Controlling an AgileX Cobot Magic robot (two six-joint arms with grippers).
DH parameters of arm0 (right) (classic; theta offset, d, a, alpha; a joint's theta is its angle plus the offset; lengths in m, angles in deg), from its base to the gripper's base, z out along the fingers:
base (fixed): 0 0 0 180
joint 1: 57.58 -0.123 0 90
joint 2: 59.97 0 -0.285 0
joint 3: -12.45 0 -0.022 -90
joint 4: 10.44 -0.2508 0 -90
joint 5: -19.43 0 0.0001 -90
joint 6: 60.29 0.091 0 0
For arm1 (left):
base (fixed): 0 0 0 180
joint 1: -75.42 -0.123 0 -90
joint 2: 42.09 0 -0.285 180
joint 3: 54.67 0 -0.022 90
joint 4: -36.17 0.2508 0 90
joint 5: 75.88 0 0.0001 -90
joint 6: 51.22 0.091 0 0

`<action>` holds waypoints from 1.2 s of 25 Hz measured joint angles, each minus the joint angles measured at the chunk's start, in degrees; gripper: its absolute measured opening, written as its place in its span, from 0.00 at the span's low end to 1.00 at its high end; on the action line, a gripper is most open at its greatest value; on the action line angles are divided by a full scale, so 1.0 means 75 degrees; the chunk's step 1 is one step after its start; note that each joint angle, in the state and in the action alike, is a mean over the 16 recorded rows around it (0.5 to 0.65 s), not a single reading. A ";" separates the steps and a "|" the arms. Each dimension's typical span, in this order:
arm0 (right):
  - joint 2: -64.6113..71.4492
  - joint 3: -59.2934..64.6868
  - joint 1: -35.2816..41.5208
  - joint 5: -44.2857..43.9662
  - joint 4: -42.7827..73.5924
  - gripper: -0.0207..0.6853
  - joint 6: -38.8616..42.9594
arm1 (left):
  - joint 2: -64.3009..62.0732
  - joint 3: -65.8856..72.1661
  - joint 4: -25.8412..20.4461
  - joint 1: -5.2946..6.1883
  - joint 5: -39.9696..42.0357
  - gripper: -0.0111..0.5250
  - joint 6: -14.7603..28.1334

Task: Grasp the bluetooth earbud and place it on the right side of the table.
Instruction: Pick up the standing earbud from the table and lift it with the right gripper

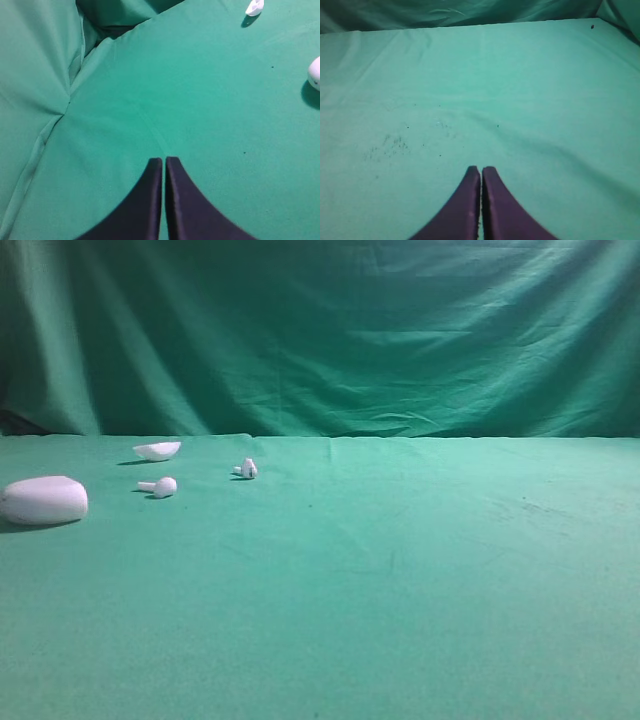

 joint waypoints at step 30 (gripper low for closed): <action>0.0009 -0.0092 0.0000 0.2966 -0.0768 0.03 0.0089 | 0.0000 0.0000 0.0000 0.0000 0.0000 0.02 0.0000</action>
